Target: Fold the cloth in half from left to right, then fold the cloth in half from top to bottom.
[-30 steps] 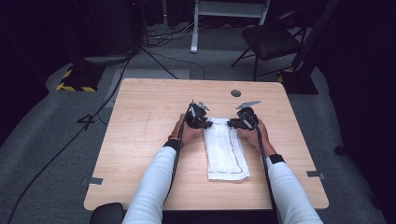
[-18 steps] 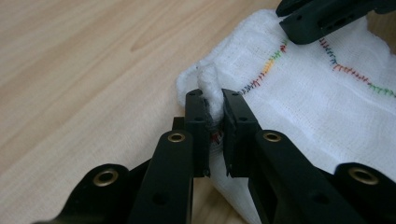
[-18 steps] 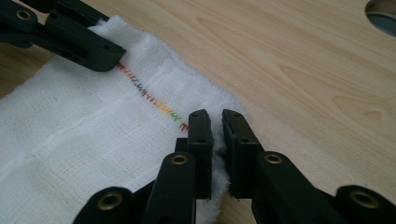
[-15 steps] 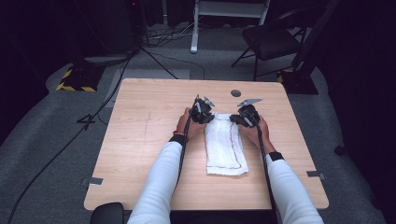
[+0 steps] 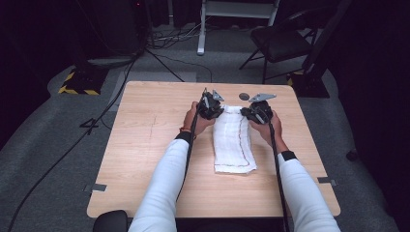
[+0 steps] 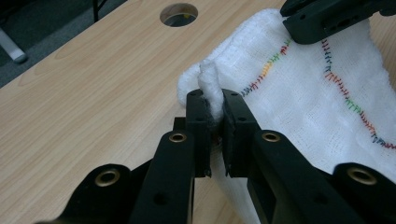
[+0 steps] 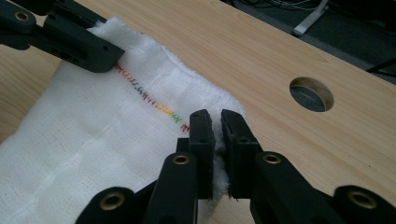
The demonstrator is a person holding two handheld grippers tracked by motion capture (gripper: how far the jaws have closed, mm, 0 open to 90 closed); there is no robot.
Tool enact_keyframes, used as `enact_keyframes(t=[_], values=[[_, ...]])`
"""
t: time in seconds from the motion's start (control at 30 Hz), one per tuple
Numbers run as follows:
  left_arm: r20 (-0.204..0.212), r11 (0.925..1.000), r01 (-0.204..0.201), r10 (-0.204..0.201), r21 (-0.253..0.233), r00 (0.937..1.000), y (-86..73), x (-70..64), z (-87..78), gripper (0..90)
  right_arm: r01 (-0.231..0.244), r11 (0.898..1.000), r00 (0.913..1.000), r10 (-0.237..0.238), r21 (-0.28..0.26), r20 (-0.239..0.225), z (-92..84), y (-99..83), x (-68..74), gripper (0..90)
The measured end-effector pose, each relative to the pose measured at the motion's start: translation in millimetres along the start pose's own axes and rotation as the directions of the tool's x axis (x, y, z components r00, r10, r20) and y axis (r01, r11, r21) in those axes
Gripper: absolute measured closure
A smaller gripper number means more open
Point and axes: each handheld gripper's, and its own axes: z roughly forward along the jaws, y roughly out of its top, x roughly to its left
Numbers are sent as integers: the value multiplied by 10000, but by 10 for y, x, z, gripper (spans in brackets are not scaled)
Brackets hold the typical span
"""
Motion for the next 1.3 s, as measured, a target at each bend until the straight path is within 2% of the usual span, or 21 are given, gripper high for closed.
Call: enact_keyframes(t=[0.27, 0.37, 0.47, 0.6, 0.67, 0.87, 0.93, 1.03, 1.1, 1.23, 1.3], values=[[256, 9996, 12, -6, -271, 9997, -49, -10, -81, 828, 50, 9999, 10000, -51, -152, -77, -47, 18, 22, 836], [399, 9995, -244, 252, -214, 9989, -99, -65, -112, 828, 189, 9996, 9996, -193, -221, -181, -103, -22, 69, 836], [620, 9985, -369, 394, -411, 9973, -170, -121, -156, 828, 174, 9993, 9993, -185, -323, -335, -159, -83, 96, 837], [899, 9957, -566, 631, -730, 9940, -220, -184, -250, 826, 419, 9982, 9977, -441, -431, -522, -227, -169, 152, 837], [949, 9942, -675, 755, -841, 9926, -253, -215, -287, 825, 583, 9973, 9964, -610, -456, -583, -261, -207, 190, 837], [1156, 9893, -890, 1024, -1155, 9880, -306, -325, -393, 824, 573, 9957, 9941, -636, -735, -875, -375, -297, 237, 837], [1258, 9867, -960, 1126, -1311, 9856, -309, -371, -444, 822, 625, 9951, 9936, -692, -764, -892, -413, -309, 246, 837], [1194, 9822, -1331, 1492, -1324, 9816, -342, -460, -510, 818, 650, 9938, 9917, -744, -898, -1053, -501, -327, 259, 836], [1195, 9786, -1608, 1762, -1285, 9771, -376, -521, -550, 817, 864, 9917, 9877, -978, -957, -1221, -575, -351, 290, 836], [1446, 9737, -1744, 1956, -1467, 9700, -434, -607, -606, 816, 1301, 9874, 9773, -1430, -902, -1560, -696, -452, 374, 836], [1460, 9710, -1951, 2147, -1381, 9657, -449, -653, -607, 814, 1391, 9864, 9741, -1522, -880, -1672, -746, -497, 400, 835]])
